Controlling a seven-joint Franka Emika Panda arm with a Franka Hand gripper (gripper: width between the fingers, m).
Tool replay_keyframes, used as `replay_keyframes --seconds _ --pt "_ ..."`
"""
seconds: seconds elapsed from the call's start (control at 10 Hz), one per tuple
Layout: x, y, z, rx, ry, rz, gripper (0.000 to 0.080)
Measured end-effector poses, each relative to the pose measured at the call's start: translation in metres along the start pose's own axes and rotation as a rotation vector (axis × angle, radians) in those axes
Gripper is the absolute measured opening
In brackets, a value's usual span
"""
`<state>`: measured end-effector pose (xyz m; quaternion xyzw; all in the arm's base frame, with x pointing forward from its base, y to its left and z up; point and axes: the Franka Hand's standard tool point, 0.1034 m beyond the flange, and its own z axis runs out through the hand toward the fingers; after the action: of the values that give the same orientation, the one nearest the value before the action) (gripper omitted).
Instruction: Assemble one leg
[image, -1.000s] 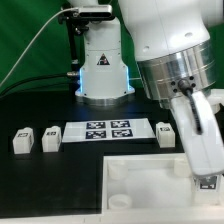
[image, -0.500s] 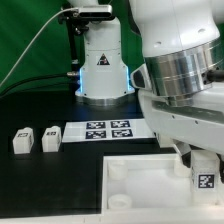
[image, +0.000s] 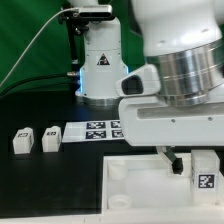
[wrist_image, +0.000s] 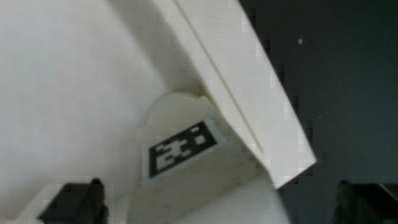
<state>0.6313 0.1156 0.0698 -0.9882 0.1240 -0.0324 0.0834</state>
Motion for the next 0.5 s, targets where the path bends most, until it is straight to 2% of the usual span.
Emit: replay_keyframes --seconds 0.1,0.2,0.3,0.4,0.5 --pt "0.0001 0.0019 0.0006 -0.001 -0.001 -0.006 0.0648" --pt "-0.0003 0.0011 0.0007 -0.001 -0.001 -0.003 0.0530" --pt "-0.0003 0.0012 0.0008 -0.001 -0.001 -0.004 0.0530" --pt "-0.0008 0.0022 0.0013 0.002 -0.004 0.084 0.0347" --pt "-0.0005 0.0047 0.0014 0.001 -0.004 0.252 0.0301"
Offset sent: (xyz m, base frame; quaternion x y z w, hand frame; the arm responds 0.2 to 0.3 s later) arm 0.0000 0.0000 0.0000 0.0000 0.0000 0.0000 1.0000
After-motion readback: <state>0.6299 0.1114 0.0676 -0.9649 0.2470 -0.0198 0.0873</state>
